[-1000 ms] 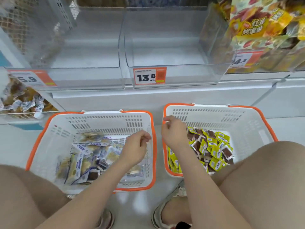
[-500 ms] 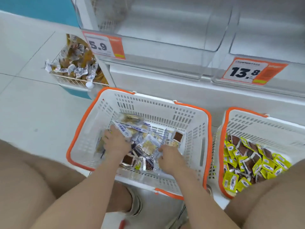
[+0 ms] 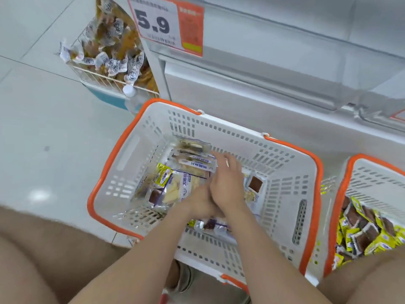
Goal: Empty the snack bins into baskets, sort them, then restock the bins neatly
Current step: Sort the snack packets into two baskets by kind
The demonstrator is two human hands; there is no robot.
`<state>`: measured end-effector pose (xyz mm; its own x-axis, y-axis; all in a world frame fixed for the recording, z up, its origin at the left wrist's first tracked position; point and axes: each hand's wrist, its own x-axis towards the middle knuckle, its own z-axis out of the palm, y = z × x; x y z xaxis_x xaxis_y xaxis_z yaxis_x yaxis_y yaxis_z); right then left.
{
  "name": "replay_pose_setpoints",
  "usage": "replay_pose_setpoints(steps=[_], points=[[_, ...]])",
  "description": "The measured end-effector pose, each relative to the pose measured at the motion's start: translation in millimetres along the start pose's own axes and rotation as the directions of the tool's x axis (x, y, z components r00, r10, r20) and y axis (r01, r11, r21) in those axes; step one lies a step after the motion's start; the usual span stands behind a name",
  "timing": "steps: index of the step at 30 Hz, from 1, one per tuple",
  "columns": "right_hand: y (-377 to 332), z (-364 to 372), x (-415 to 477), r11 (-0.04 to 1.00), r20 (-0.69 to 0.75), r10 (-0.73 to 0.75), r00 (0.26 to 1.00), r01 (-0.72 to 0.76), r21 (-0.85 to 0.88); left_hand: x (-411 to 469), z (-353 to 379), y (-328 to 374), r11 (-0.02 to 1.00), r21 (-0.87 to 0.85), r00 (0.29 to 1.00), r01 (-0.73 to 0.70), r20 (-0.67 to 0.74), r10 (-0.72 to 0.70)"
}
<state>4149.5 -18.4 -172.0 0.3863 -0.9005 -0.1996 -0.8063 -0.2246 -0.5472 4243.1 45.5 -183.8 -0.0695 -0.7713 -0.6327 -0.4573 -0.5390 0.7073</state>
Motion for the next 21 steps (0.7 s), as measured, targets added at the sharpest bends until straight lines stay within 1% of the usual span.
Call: replay_pose_setpoints(steps=[1, 2, 3, 4, 5, 6, 7, 8, 9, 10, 12, 14, 15, 16, 17, 18, 19, 20, 21], points=[[5, -1, 6, 0.998, 0.024, -0.031, 0.999, 0.032, -0.047, -4, 8, 14, 0.998, -0.065, 0.993, -0.024, 0.115, 0.031], [12, -2, 11, 0.997, 0.061, -0.045, 0.997, 0.048, -0.052, -4, 13, 19, 0.994, -0.092, 0.983, -0.061, 0.166, 0.076], [21, -4, 16, 0.998, 0.099, -0.032, 0.995, 0.037, -0.052, -4, 13, 21, 0.987, -0.137, 0.982, -0.086, 0.157, 0.108], [32, -6, 16, 0.997, 0.135, 0.007, 0.991, 0.003, -0.073, -5, 9, 17, 0.986, -0.153, 0.991, -0.066, 0.107, 0.083], [43, -9, 15, 0.99, 0.175, 0.063, 0.983, -0.04, -0.134, -7, 2, 12, 0.978, -0.203, 0.997, -0.039, 0.053, 0.05], [54, -12, 12, 0.974, 0.214, 0.131, 0.968, -0.085, -0.21, -6, -7, 7, 0.983, -0.184, 1.0, -0.002, -0.025, -0.003], [64, -14, 7, 0.957, 0.261, 0.194, 0.946, -0.124, -0.262, -8, -20, 2, 0.992, -0.106, 0.99, 0.064, -0.118, -0.077], [70, -15, 2, 0.948, 0.305, 0.241, 0.921, -0.155, -0.279, -10, -30, -6, 0.983, 0.036, 0.962, 0.177, -0.219, -0.165], [73, -15, -3, 0.944, 0.336, 0.266, 0.903, -0.175, -0.279, -12, -38, -14, 0.948, 0.131, 0.923, 0.289, -0.3, -0.24], [75, -14, -8, 0.943, 0.357, 0.275, 0.893, -0.177, -0.283, -14, -43, -21, 0.909, 0.175, 0.891, 0.379, -0.333, -0.307], [74, -13, -17, 0.947, 0.364, 0.237, 0.901, -0.13, -0.295, -14, -43, -34, 0.832, 0.198, 0.836, 0.518, -0.323, -0.444], [68, -15, -25, 0.953, 0.396, 0.15, 0.906, -0.026, -0.301, -10, -36, -45, 0.75, 0.163, 0.756, 0.641, -0.299, -0.582], [66, -15, -29, 0.95, 0.435, 0.109, 0.894, 0.035, -0.311, -8, -32, -47, 0.715, 0.151, 0.723, 0.682, -0.284, -0.63], [65, -14, -33, 0.934, 0.458, 0.079, 0.885, 0.094, -0.343, -6, -30, -47, 0.693, 0.158, 0.705, 0.703, -0.282, -0.651], [66, -12, -35, 0.906, 0.422, 0.07, 0.904, 0.119, -0.407, -3, -27, -47, 0.693, 0.167, 0.705, 0.701, -0.304, -0.641], [69, -8, -37, 0.877, 0.308, 0.076, 0.948, 0.083, -0.473, -3, -26, -43, 0.719, 0.157, 0.721, 0.677, -0.338, -0.605], [70, -7, -38, 0.863, 0.148, 0.116, 0.982, -0.025, -0.505, -2, -27, -39, 0.758, 0.114, 0.735, 0.642, -0.372, -0.567], [71, -7, -39, 0.884, 0.003, 0.195, 0.981, -0.174, -0.434, 1, -27, -36, 0.803, 0.05, 0.75, 0.594, -0.396, -0.53], [72, -8, -39, 0.916, -0.096, 0.288, 0.953, -0.304, -0.263, 2, -27, -32, 0.835, -0.035, 0.753, 0.55, -0.412, -0.513]])
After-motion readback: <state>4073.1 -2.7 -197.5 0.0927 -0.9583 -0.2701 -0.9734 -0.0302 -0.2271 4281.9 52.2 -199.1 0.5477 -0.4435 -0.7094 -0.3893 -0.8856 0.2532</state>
